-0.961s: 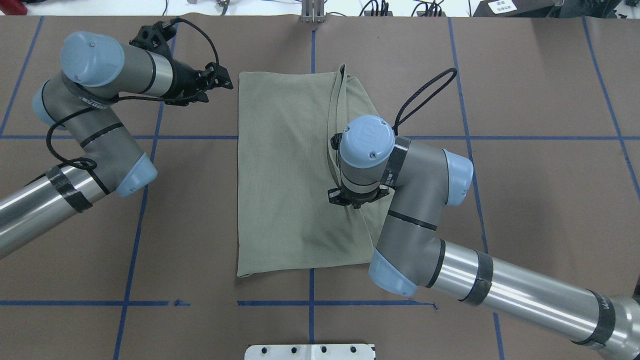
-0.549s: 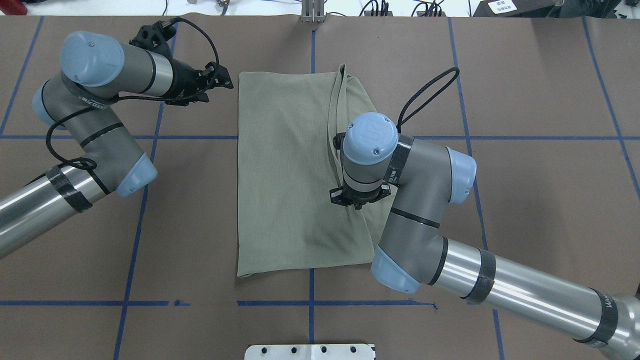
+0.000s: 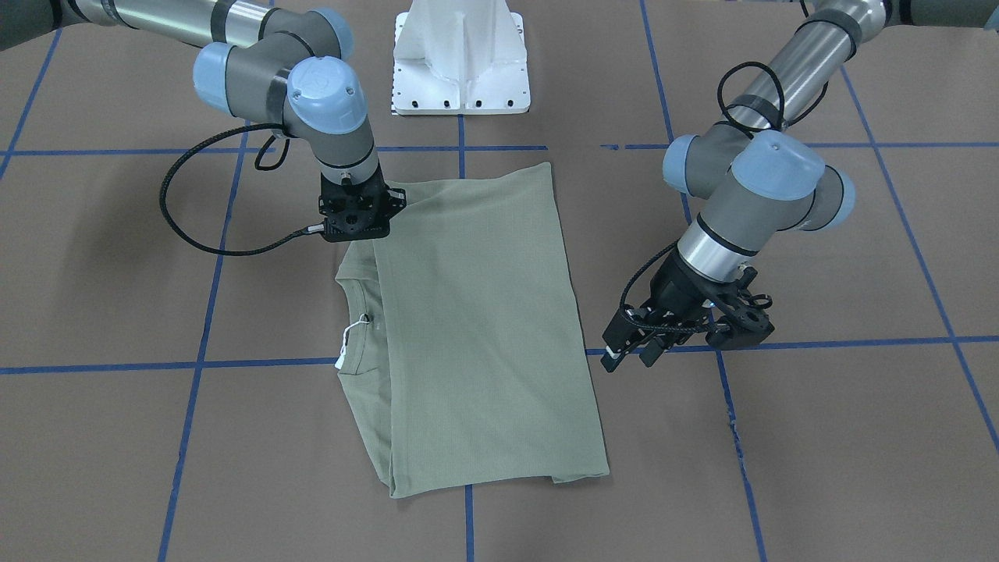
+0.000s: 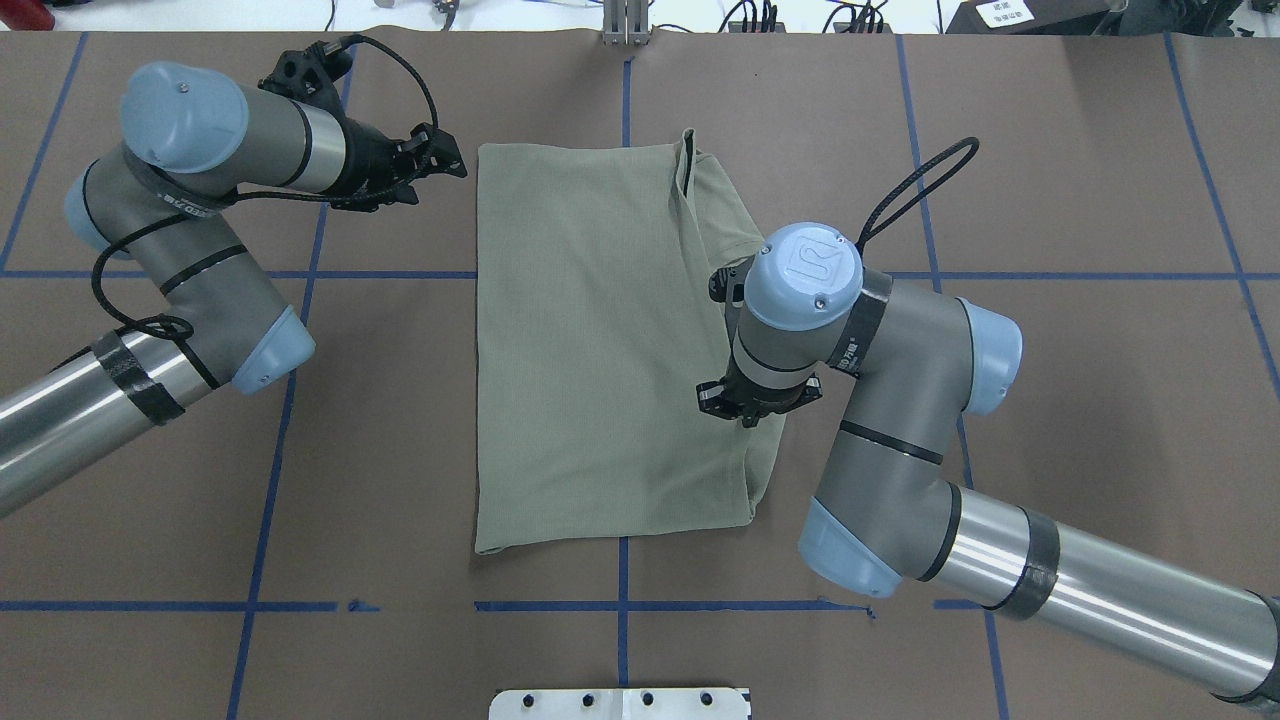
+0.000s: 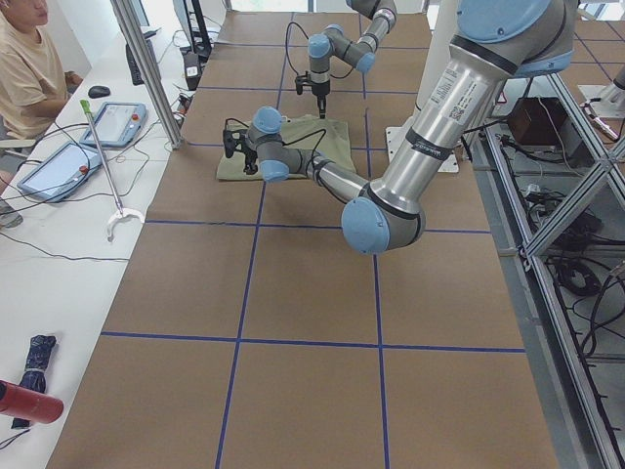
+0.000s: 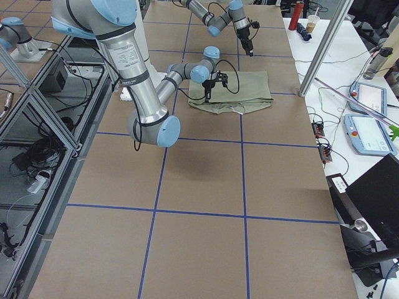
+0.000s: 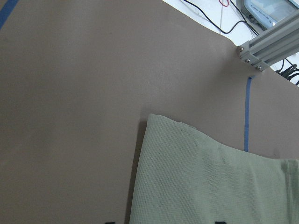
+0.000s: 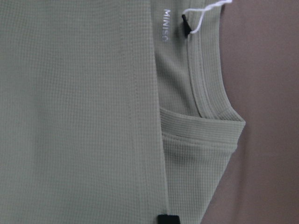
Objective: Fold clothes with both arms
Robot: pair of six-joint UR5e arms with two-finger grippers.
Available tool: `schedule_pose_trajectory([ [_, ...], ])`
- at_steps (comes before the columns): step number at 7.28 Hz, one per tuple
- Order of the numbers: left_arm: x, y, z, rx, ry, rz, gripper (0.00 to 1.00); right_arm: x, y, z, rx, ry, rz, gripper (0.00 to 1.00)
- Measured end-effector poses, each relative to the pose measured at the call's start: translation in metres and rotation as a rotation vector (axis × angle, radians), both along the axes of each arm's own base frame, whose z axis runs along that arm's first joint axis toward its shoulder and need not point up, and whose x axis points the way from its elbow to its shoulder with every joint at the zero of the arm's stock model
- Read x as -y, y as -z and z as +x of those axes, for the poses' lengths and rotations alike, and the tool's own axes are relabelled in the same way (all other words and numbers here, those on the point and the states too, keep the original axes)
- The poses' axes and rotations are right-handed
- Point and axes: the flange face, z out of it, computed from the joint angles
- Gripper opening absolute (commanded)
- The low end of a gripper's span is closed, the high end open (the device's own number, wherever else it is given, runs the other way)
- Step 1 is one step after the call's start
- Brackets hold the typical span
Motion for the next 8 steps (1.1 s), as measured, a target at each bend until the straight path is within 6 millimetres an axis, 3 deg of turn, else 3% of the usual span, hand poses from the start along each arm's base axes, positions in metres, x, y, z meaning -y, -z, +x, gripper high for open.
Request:
schedule_pose_trajectory([
  [5, -0.001, 0.001, 0.001, -0.007, 0.003, -0.009, 0.77, -0.009, 0.010, 0.002, 0.012, -0.126, -0.105, 1.00],
  [6, -0.001, 0.002, 0.001, -0.007, 0.003, -0.009, 0.77, -0.019, 0.019, 0.003, 0.023, -0.217, -0.174, 0.95],
  [8, -0.001, 0.002, 0.001, -0.008, 0.003, -0.009, 0.77, -0.056, 0.021, -0.013, 0.029, -0.440, -0.292, 0.89],
])
